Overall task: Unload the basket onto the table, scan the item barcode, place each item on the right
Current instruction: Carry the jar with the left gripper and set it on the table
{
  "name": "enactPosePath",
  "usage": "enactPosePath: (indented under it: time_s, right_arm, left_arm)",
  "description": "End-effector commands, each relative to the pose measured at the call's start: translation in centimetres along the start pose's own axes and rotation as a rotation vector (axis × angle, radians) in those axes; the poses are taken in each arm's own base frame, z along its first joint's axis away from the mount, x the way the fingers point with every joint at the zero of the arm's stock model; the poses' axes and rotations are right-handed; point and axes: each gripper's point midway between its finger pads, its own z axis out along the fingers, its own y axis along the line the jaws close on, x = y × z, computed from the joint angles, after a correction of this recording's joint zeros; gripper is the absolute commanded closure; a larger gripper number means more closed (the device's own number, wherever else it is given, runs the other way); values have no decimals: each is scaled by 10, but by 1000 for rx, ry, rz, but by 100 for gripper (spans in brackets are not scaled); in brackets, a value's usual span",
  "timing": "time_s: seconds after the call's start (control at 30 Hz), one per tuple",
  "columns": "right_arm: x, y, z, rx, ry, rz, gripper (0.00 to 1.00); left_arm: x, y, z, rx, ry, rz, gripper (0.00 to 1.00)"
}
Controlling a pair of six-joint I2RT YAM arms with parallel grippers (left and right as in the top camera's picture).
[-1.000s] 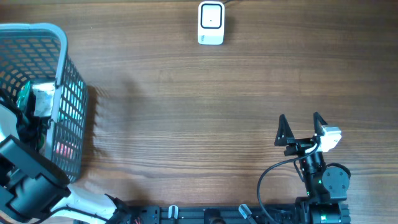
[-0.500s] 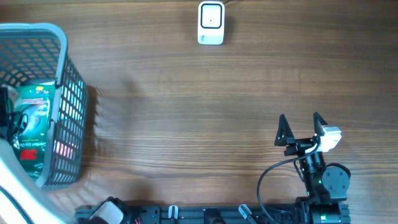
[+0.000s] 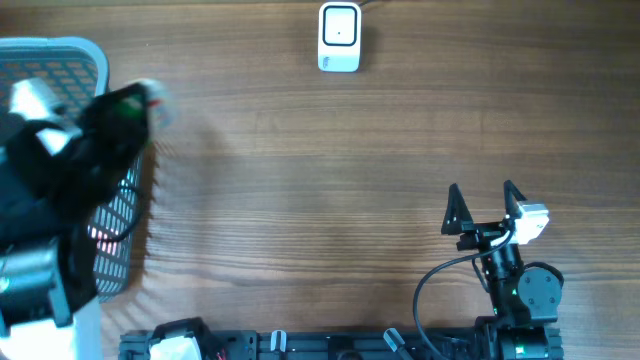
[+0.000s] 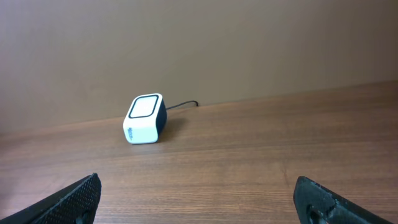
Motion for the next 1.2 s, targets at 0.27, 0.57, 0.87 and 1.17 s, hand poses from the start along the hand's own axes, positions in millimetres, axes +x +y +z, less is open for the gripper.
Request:
enactPosePath:
  time_s: [0.27,0.57,0.87,1.17]
  right_arm:
    - [-2,-1,0,7,-10,-12,0]
    - [-2,-1,0,7,-10,-12,0]
    - [-2,-1,0,7,-10,-12,0]
    - [-2,-1,0,7,-10,-12,0]
  left_arm:
    - [264,65,200,-278,820,954,47]
    - [300,76,223,-155,918,1246,44]
    - [351,56,228,-35,903,1361,37]
    - [384,59,223,-25,933,1481,3]
